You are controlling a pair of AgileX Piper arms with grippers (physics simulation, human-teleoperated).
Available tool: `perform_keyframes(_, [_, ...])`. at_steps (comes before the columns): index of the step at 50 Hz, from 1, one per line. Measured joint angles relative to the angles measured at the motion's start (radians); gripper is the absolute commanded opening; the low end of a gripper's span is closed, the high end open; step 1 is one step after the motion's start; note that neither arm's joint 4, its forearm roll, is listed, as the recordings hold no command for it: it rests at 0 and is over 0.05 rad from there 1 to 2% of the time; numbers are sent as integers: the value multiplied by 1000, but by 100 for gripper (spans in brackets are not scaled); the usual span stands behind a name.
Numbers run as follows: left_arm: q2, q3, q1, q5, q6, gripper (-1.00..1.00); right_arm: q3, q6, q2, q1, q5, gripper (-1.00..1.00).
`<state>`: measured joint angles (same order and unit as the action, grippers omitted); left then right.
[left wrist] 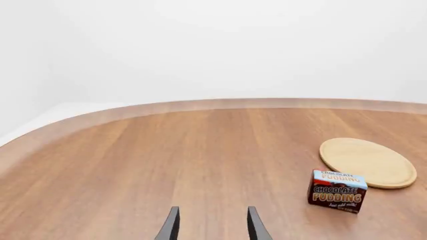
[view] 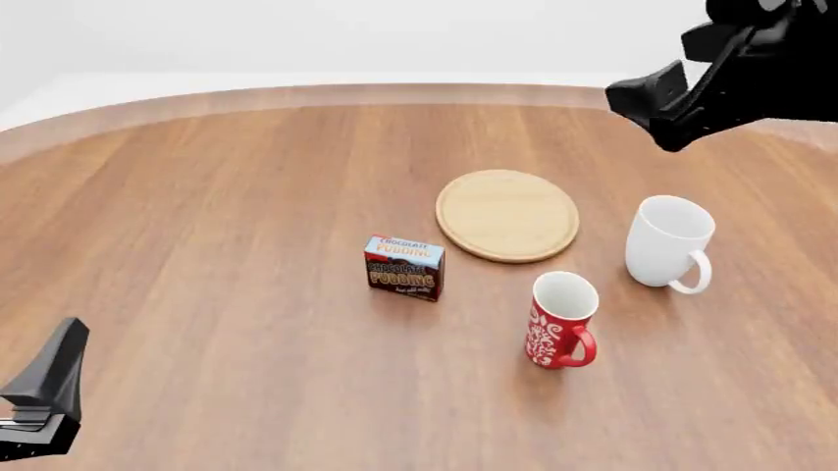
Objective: Put the chocolate pudding to the left of the plate.
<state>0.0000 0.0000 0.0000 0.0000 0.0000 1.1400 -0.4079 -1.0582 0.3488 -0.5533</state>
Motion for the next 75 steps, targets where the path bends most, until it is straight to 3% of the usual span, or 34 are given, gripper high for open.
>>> perform_keyframes(18, [0,0,0,0,0,100,101,-9,-155,76,-105,100])
perform_keyframes(35, [0,0,0,0,0,100,154,8,-262,127,-144,100])
perform_keyframes(75, [0,0,0,0,0,100,130,68,-481,210,-28,100])
